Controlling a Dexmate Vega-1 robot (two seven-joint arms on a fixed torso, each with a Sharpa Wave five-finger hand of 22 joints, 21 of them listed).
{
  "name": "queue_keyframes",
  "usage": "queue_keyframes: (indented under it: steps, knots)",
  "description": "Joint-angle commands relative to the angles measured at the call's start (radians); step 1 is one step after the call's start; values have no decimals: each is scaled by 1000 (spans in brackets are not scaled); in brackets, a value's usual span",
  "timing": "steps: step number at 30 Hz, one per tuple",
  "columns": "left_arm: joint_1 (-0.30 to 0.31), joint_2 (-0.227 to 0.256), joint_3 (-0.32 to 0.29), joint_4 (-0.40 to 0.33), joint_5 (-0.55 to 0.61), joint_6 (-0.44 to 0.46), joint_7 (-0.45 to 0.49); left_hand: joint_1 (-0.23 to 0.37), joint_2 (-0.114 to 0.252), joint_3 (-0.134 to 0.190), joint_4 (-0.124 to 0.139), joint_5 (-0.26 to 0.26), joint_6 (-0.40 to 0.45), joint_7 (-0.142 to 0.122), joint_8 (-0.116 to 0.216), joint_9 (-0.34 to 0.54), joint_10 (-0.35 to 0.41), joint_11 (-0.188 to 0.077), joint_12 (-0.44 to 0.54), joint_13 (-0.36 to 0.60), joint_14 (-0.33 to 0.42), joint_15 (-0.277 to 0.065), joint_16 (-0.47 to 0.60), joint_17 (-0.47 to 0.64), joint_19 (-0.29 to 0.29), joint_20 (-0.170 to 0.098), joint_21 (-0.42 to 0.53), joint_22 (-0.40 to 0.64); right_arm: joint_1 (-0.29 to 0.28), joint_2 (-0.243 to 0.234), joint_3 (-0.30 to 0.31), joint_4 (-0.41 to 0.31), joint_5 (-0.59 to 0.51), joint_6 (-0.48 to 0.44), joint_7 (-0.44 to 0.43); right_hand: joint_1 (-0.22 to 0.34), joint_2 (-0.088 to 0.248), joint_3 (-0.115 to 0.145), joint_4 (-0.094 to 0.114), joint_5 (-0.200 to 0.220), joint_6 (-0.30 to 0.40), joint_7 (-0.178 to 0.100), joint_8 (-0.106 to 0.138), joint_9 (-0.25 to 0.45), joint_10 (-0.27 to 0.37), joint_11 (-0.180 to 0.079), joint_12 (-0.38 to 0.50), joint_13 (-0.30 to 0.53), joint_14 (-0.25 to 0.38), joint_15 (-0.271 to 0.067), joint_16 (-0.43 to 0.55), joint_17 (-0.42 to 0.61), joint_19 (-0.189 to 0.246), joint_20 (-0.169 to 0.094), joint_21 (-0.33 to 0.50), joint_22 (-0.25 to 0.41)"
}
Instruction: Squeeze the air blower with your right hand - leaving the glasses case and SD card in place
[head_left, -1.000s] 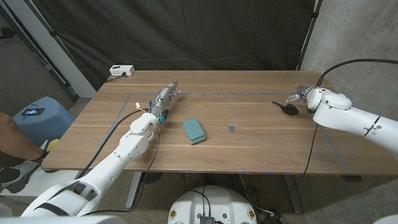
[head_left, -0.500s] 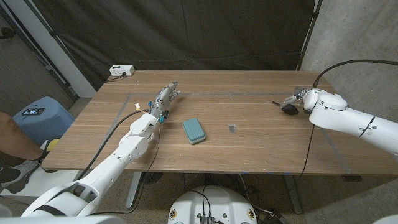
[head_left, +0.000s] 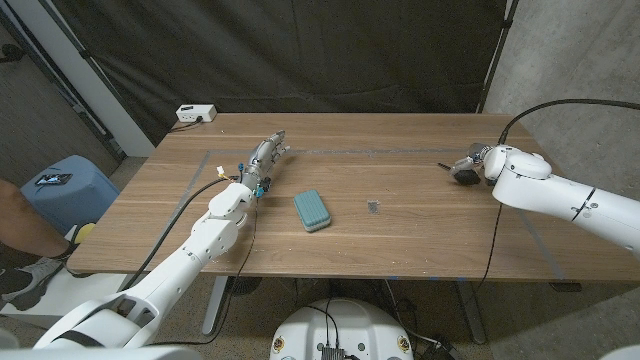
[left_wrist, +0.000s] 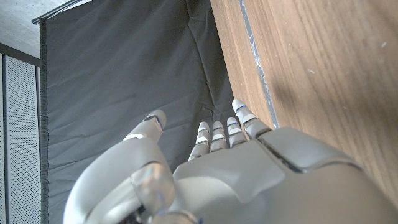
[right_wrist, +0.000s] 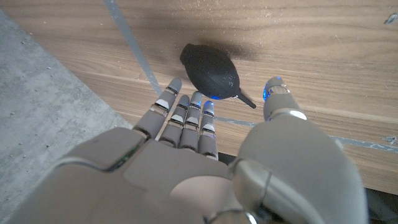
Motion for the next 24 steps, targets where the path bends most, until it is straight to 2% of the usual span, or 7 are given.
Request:
queue_keyframes:
  steps: [1,15,24]
  knots:
    - [5,7,-2,-14,1,9,5,14,-3,-3,-3,6,11,-2,2,4,5,5,3,5,5,9,7,4,5,-1,-7,4,12,4,-17,28,-19,24,23,10,0,-2,1,8,7,-1,4,3,9,-1,7,5,5,-2,8,2,-2,4,-4,6]
    - [6,7,1,-18,-2,15,1,15,-3,-3,-3,6,13,-4,3,4,4,5,2,5,5,10,7,4,8,-1,-11,4,0,-10,-11,35,-33,38,45,9,1,-5,3,9,10,-5,4,3,10,-3,8,9,4,-5,9,4,-1,3,-6,6]
    - [-14,0,9,1,0,17,-17,16,-3,-3,-2,6,15,-4,4,5,5,5,2,5,6,10,7,4,10,-1,-14,5,-10,-11,-2,49,-38,41,44,10,5,-7,4,10,16,-9,5,4,19,-4,13,13,11,-8,12,6,2,2,-6,6]
